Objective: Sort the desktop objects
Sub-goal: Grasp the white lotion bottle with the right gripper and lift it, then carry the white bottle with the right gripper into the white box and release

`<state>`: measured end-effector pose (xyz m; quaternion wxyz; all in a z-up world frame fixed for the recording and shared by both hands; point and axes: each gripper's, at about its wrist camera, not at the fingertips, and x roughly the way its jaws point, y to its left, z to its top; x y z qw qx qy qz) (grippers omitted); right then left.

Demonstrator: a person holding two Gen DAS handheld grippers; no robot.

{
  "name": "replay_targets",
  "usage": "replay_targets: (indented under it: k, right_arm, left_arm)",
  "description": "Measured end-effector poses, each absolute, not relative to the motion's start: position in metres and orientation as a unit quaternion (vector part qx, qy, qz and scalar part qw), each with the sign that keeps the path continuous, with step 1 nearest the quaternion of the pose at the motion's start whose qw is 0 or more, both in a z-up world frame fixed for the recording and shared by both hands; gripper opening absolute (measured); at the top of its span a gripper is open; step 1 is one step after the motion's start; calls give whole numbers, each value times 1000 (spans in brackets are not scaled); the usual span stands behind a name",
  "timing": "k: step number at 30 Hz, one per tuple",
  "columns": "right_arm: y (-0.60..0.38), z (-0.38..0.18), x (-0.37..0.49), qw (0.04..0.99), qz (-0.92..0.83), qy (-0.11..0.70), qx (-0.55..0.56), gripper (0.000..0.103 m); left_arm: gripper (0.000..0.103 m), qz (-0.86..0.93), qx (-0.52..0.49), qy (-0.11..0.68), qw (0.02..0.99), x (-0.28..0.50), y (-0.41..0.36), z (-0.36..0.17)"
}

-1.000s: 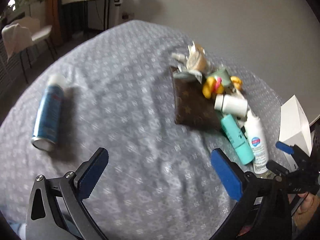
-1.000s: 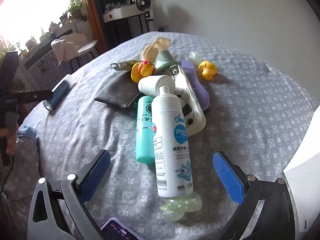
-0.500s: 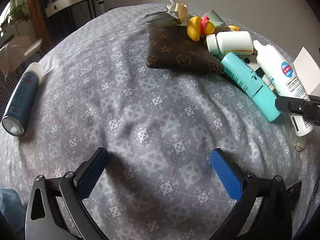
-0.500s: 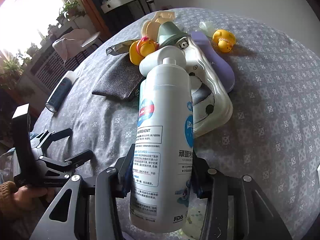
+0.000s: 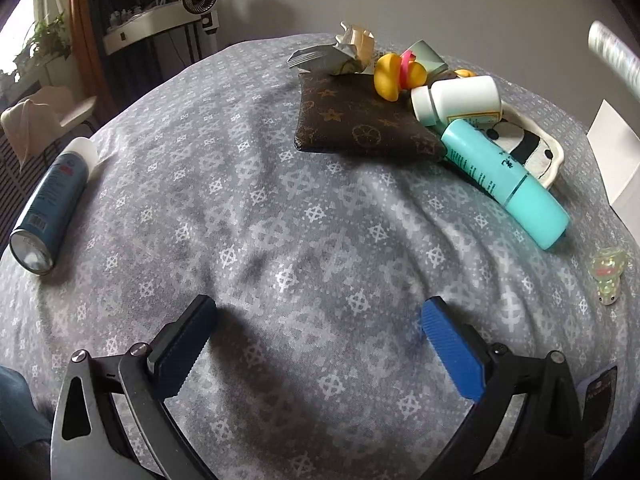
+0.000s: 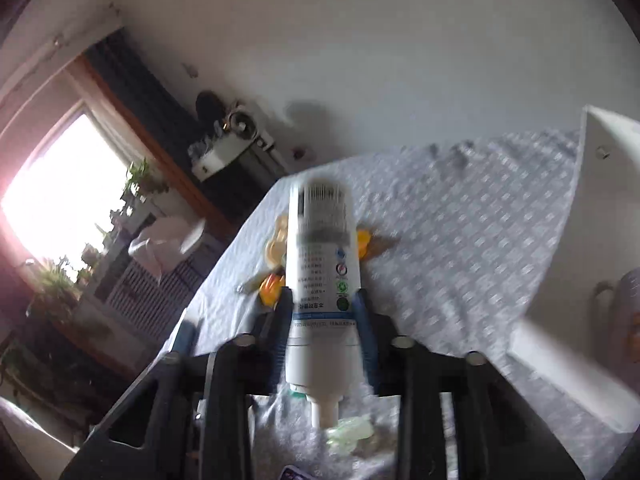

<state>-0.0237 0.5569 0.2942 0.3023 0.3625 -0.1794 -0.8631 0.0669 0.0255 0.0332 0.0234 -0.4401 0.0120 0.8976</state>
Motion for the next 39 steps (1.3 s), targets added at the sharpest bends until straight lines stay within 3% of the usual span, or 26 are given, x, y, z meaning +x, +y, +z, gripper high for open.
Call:
replay_targets:
  k: [5, 9, 10, 11, 13, 17, 20, 22, 24, 25, 27, 29, 30, 36, 39]
  right_arm:
    - [639, 324, -38, 186, -907, -156, 345, 11]
    - [643, 321, -27, 196, -900, -143, 362, 16]
    - [631, 318, -23, 206, -898, -123, 369, 38]
    - [621, 313, -18, 218, -894, -101, 379, 71]
    - [592, 295, -6, 253, -878, -48, 404, 99]
    - [540, 233, 3, 248, -850, 96, 455, 99]
    - [527, 182, -12, 235, -820, 126, 506, 98]
    - [526, 155, -27, 220, -812, 126, 526, 94]
    - [528, 131, -45, 193, -808, 138, 539, 80]
    - [532, 121, -53, 179, -804, 133, 551, 68]
    - [538, 117, -63, 177, -812, 100, 547, 64]
    - [542, 122, -65, 184, -816, 93, 541, 46]
    - [544, 126, -63, 197, -815, 77, 540, 43]
    - [569, 190, -33, 269, -821, -112, 492, 43]
    - [602, 239, -28, 260, -847, -171, 432, 43]
  left_arm:
    - [103, 898, -440, 13, 22, 64, 24, 32]
    - [103, 898, -439, 13, 22, 64, 24, 32]
    - [103, 898, -439, 13, 22, 64, 24, 32]
    - [103, 898, -439, 13, 22, 64, 25, 32]
    - [103, 898, -439, 13, 22, 64, 25, 32]
    - [103, 899, -437, 14, 21, 65, 24, 32]
    - [103, 900, -435, 13, 21, 65, 24, 32]
    - [103, 901, -433, 13, 21, 66, 24, 31]
    - [103, 902, -431, 13, 20, 66, 25, 31]
    - [103, 902, -431, 13, 20, 67, 25, 31]
    - [103, 902, -432, 13, 20, 66, 25, 31]
    - [103, 902, -432, 13, 20, 66, 25, 31]
    - [103, 902, -432, 13, 20, 66, 25, 31]
    - [103, 902, -432, 13, 20, 66, 25, 31]
    - [103, 902, -432, 14, 20, 66, 25, 31]
